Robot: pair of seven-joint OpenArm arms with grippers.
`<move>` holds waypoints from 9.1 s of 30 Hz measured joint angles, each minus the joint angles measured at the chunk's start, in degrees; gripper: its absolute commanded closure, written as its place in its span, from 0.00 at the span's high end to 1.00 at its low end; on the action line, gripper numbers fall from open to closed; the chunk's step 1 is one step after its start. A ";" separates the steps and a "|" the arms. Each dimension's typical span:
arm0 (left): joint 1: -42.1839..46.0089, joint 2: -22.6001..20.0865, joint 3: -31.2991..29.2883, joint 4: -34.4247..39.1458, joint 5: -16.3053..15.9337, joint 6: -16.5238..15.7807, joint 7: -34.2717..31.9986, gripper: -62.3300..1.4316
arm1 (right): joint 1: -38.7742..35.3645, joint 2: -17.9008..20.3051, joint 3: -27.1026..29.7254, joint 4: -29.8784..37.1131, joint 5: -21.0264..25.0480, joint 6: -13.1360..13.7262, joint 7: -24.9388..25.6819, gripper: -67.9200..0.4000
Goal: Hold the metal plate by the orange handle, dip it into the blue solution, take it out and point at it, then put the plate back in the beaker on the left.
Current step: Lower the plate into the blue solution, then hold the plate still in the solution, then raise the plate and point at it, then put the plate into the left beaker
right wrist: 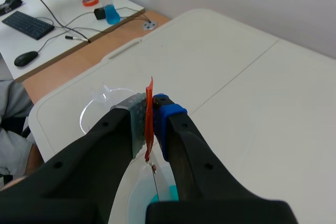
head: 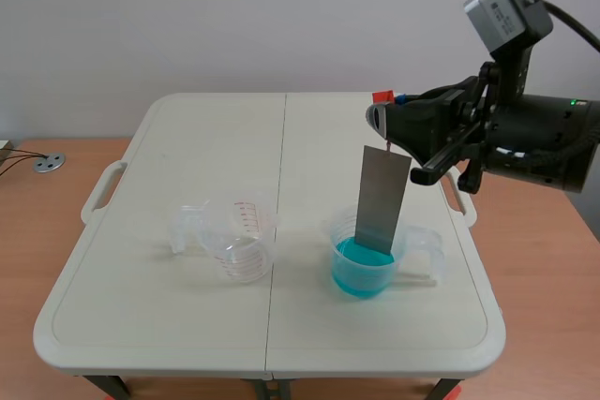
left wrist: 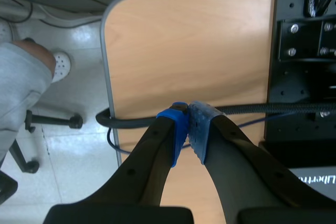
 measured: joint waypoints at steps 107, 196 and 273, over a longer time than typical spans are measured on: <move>-3.54 2.45 -2.84 0.50 0.02 -1.88 5.77 0.07 | -0.15 7.80 -0.76 11.28 1.75 -0.15 0.96 0.02; -67.30 -4.00 35.67 -1.36 22.75 -24.96 -7.04 0.07 | -0.13 9.31 2.45 16.72 12.17 -0.15 -3.72 0.02; -0.76 -4.63 3.32 -5.75 22.77 -15.10 -5.73 0.07 | 22.84 -13.40 -19.58 4.50 5.11 -3.02 -9.73 0.02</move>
